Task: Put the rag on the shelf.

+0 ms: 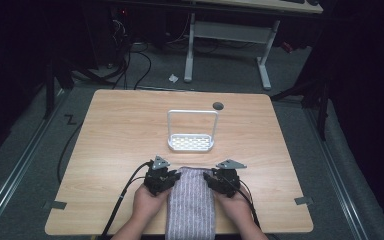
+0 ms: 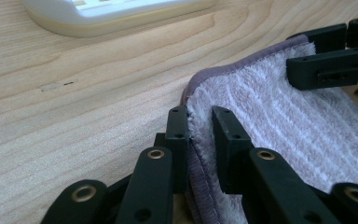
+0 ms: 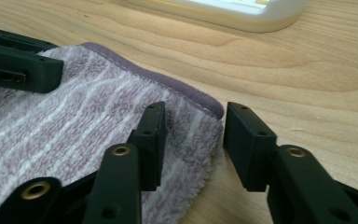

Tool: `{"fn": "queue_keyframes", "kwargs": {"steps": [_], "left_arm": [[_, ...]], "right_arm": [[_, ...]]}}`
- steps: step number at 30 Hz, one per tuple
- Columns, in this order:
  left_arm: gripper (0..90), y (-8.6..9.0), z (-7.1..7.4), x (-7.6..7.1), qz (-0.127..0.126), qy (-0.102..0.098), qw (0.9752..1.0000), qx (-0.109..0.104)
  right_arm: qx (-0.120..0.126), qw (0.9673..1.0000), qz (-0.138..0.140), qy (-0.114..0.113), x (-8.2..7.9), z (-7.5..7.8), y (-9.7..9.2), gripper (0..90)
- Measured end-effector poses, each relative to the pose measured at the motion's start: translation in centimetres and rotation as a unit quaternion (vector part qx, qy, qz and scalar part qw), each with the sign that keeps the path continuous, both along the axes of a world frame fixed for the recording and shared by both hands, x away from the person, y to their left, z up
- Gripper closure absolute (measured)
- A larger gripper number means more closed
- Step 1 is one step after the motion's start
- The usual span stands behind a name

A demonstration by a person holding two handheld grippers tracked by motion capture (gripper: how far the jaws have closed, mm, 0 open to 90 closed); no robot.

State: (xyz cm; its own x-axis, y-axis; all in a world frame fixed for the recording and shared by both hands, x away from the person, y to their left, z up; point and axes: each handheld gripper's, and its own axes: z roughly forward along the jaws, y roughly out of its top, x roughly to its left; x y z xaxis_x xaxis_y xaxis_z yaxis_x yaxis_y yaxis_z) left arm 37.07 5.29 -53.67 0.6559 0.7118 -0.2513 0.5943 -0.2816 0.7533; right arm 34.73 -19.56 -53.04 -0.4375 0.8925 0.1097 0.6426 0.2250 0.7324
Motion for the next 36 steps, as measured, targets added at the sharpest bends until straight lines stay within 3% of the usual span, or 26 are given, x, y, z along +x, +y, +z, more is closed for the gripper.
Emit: {"fn": "queue_keyframes", "kwargs": {"steps": [5,8,10,14,15,16,18,20,21,22,25,26,31,32,33,35,36], "left_arm": [[77.7,0.0,0.1,-0.2,-0.004,-0.005,0.9999,0.008],[78.5,-0.1,0.1,-0.3,-0.004,-0.007,0.9999,0.010],[78.8,0.1,0.2,-0.7,0.001,-0.023,0.9997,-0.003],[78.9,0.8,0.5,-1.6,0.008,-0.041,0.9989,-0.023],[78.9,0.9,0.6,-2.4,0.008,-0.065,0.9977,-0.016],[78.9,1.0,0.7,-2.8,0.008,-0.076,0.9970,-0.015],[78.9,1.1,0.8,-3.2,0.010,-0.086,0.9962,-0.015],[79.1,1.4,1.0,-3.8,0.014,-0.105,0.9942,-0.016],[79.1,1.5,1.3,-4.1,0.017,-0.114,0.9931,-0.018],[79.2,1.8,1.9,-4.5,0.025,-0.133,0.9904,-0.029],[79.2,1.8,2.4,-4.9,0.028,-0.144,0.9886,-0.036],[79.2,1.7,2.9,-5.3,0.028,-0.158,0.9863,-0.039],[79.1,1.6,4.1,-5.5,0.020,-0.157,0.9857,-0.058],[79.1,1.5,4.9,-5.5,0.021,-0.169,0.9832,-0.065],[79.1,1.5,4.9,-5.5,0.021,-0.169,0.9832,-0.065],[79.1,1.4,6.0,-5.5,0.024,-0.188,0.9797,-0.067],[79.1,1.4,6.0,-5.5,0.024,-0.188,0.9797,-0.067]], "right_arm": [[-0.025,0.9995,0.011,-0.018,-0.8,-0.2,1.0,76.3],[-0.025,0.9994,0.016,-0.018,-0.8,-0.2,1.1,79.8],[-0.016,0.9995,0.026,-0.011,-0.8,-0.1,0.9,82.8],[-0.018,0.9989,0.032,-0.030,-1.1,0.1,1.0,83.6],[-0.019,0.9979,0.036,-0.051,-1.5,0.4,1.3,83.6],[-0.018,0.9973,0.037,-0.061,-1.8,0.5,1.5,83.7],[-0.018,0.9964,0.038,-0.074,-2.1,0.7,1.7,83.7],[-0.013,0.9938,0.042,-0.102,-2.8,1.2,2.1,83.6],[-0.013,0.9938,0.042,-0.102,-2.8,1.2,2.1,83.6],[-0.015,0.9915,0.045,-0.122,-3.3,1.8,2.3,83.6],[-0.008,0.9900,0.043,-0.134,-3.6,2.3,2.3,83.5],[-0.008,0.9879,0.042,-0.149,-3.8,2.8,2.4,83.6],[0.004,0.9858,0.044,-0.162,-4.0,3.8,2.3,83.6],[0.008,0.9839,0.043,-0.173,-4.1,4.4,2.2,83.6],[0.008,0.9839,0.043,-0.173,-4.1,4.4,2.2,83.6],[0.012,0.9810,0.042,-0.189,-4.1,5.1,2.1,83.6],[0.011,0.9802,0.041,-0.193,-4.0,5.3,2.1,83.6]]}}
